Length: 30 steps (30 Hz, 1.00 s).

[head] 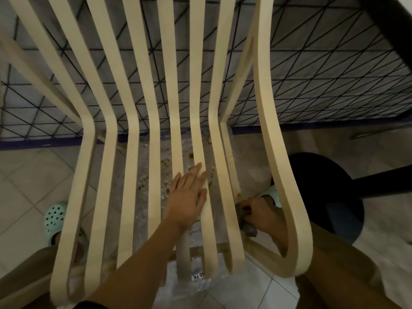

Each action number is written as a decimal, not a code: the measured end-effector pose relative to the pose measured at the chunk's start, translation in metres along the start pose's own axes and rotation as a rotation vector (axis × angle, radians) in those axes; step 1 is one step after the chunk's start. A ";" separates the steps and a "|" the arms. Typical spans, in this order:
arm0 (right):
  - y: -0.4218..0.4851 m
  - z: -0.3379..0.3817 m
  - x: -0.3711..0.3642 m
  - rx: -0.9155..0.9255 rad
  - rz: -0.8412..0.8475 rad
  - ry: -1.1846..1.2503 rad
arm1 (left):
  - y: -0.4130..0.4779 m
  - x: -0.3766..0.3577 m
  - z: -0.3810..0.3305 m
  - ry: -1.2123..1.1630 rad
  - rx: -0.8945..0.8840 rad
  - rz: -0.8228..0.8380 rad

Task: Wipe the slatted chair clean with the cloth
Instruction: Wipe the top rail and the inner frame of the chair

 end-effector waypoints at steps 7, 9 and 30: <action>0.004 0.003 0.010 -0.039 -0.090 0.034 | 0.001 -0.001 0.000 0.003 -0.003 -0.007; 0.005 0.004 0.005 -0.023 -0.051 0.022 | -0.001 0.000 -0.001 0.000 -0.008 -0.008; 0.008 0.000 -0.008 0.028 0.085 -0.001 | 0.001 0.000 -0.001 -0.005 -0.006 0.008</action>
Point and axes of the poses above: each hand's wrist, its own y-axis towards the middle knuckle, its own x-axis out of the back of the hand, z = x × y, the point moved 10 cm from there along y, towards the middle knuckle, and after that the axes turned 2 degrees about z, right-handed, at the moved point
